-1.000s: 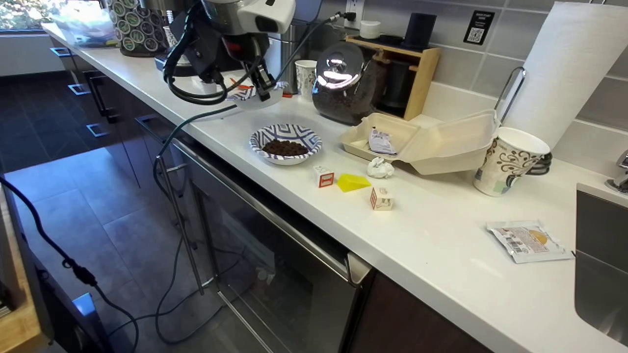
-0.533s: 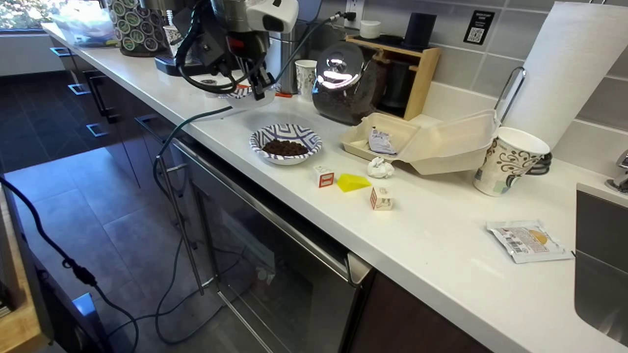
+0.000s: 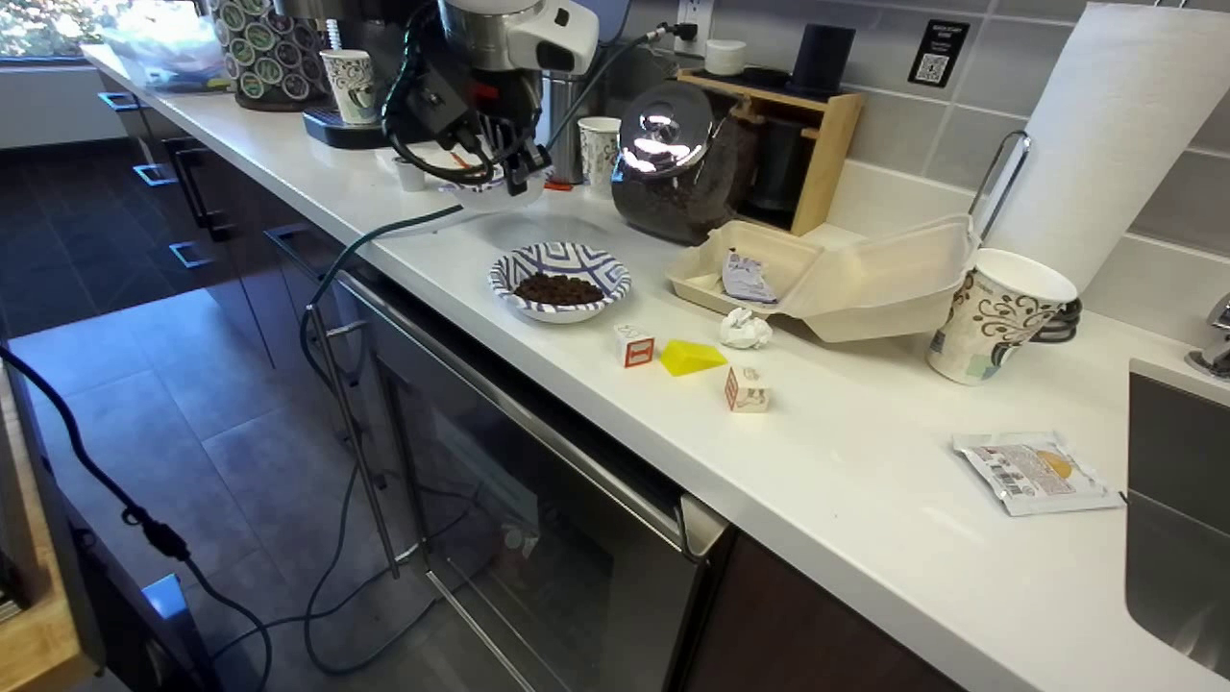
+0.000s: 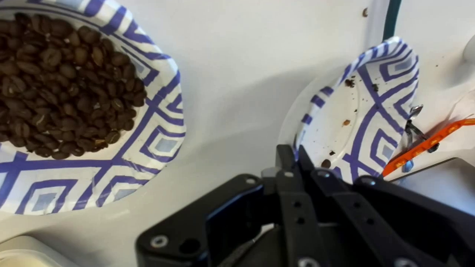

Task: Put the purple packet in the pack, and then pour the bowl's contents into the empty one

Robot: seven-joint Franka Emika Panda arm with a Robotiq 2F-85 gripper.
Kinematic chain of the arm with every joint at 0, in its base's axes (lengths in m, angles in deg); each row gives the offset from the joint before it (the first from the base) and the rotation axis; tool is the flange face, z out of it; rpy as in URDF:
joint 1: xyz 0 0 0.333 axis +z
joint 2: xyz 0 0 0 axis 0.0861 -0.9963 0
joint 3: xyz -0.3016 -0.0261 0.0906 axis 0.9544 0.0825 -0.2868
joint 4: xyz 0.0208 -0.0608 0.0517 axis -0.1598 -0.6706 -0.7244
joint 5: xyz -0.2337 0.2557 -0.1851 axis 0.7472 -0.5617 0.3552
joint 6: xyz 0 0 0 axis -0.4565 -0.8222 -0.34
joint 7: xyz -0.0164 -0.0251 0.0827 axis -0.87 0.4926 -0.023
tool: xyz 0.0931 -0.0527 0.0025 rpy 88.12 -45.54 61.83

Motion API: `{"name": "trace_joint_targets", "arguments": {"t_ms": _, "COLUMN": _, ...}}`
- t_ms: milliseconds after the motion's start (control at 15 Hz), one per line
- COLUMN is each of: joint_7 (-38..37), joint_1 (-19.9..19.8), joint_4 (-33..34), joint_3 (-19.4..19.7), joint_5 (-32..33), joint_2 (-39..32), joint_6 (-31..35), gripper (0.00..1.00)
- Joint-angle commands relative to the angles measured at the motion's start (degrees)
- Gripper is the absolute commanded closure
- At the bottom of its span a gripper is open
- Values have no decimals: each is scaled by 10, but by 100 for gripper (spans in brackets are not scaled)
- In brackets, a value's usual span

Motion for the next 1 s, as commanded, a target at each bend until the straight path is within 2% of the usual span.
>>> {"name": "trace_joint_targets", "arguments": {"t_ms": 0, "joint_7": -23, "joint_1": -10, "joint_4": 26, "joint_3": -15, "joint_5": 6, "joint_2": -32, "joint_6": -9, "gripper": 99}}
{"name": "trace_joint_targets", "arguments": {"t_ms": 133, "joint_7": -35, "joint_1": -11, "joint_4": 31, "joint_3": -17, "joint_5": 12, "joint_2": -41, "joint_6": -13, "gripper": 71}}
{"name": "trace_joint_targets", "arguments": {"t_ms": 400, "joint_7": -31, "joint_1": -21, "joint_4": 8, "joint_3": -16, "joint_5": 8, "joint_2": -17, "joint_6": -1, "gripper": 42}}
{"name": "trace_joint_targets", "arguments": {"t_ms": 733, "joint_7": 16, "joint_1": -31, "joint_4": -87, "joint_3": -3, "joint_5": 8, "joint_2": 92, "joint_6": 57, "gripper": 5}}
{"name": "trace_joint_targets", "arguments": {"t_ms": 800, "joint_7": 43, "joint_1": -31, "joint_4": -110, "joint_3": -2, "joint_5": 1, "joint_2": 116, "joint_6": 75, "gripper": 0}}
{"name": "trace_joint_targets", "arguments": {"t_ms": 867, "joint_7": 11, "joint_1": -28, "joint_4": -38, "joint_3": -1, "joint_5": 1, "joint_2": 48, "joint_6": 43, "gripper": 15}}
{"name": "trace_joint_targets", "arguments": {"t_ms": 933, "joint_7": 23, "joint_1": -26, "joint_4": -59, "joint_3": 4, "joint_5": 1, "joint_2": 71, "joint_6": 53, "gripper": 7}}
